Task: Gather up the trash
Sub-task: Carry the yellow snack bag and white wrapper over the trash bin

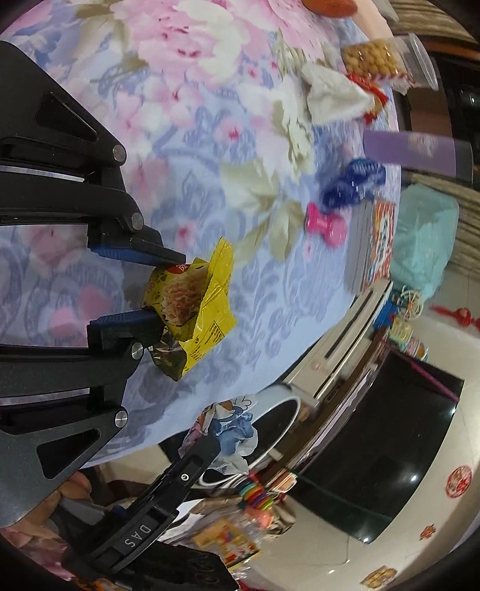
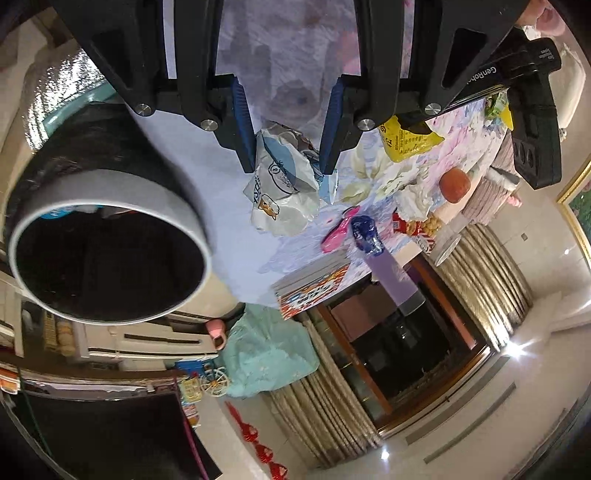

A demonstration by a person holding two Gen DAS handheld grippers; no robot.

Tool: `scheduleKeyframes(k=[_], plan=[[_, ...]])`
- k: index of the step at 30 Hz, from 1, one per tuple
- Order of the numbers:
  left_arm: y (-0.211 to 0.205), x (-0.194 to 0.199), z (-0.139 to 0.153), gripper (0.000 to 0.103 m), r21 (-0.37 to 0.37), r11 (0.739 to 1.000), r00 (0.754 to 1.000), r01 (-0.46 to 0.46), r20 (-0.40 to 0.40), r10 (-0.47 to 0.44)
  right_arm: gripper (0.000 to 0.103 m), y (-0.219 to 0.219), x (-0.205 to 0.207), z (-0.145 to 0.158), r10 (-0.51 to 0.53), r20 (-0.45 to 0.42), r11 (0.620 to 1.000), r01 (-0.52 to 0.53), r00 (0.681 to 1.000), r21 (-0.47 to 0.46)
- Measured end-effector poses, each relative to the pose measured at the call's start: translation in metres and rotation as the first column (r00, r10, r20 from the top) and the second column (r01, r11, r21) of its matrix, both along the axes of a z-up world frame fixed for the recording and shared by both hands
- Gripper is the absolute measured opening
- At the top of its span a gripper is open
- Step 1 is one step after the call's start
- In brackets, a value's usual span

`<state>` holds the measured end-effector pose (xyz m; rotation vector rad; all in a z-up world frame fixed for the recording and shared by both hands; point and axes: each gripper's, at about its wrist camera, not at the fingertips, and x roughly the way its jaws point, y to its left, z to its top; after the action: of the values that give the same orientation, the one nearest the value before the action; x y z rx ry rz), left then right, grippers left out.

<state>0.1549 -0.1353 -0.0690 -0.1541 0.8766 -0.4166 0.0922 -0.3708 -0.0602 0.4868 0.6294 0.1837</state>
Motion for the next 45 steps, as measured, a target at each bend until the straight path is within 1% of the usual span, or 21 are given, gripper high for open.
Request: scheduleKeyframes(k=[11, 18, 31, 36, 45], plan=[[-0.052, -0.002, 0.009, 0.021, 0.024, 0.994, 0.994, 0.108, 0.013, -0.108, 0.035, -0.034, -0.023, 0.008, -0.066, 0.026, 0.998, 0.066, 0.998, 0.001], [-0.083, -0.001, 0.017, 0.021, 0.05, 0.986, 0.987, 0.156, 0.03, -0.158, 0.035, -0.054, -0.029, 0.011, -0.104, 0.03, 0.995, 0.104, 0.994, -0.003], [-0.126, 0.009, 0.038, 0.021, 0.075, 0.974, 0.973, 0.213, 0.08, -0.218, 0.035, -0.089, -0.033, 0.022, -0.154, 0.056, 0.988, 0.155, 0.987, -0.025], [-0.139, 0.019, 0.041, 0.021, 0.077, 0.973, 0.971, 0.218, 0.084, -0.224, 0.035, -0.098, -0.028, 0.026, -0.164, 0.057, 0.985, 0.166, 0.985, -0.034], [-0.159, 0.032, 0.044, 0.021, 0.08, 0.967, 0.964, 0.243, 0.088, -0.249, 0.035, -0.111, -0.017, 0.025, -0.173, 0.031, 0.983, 0.174, 0.984, -0.058]])
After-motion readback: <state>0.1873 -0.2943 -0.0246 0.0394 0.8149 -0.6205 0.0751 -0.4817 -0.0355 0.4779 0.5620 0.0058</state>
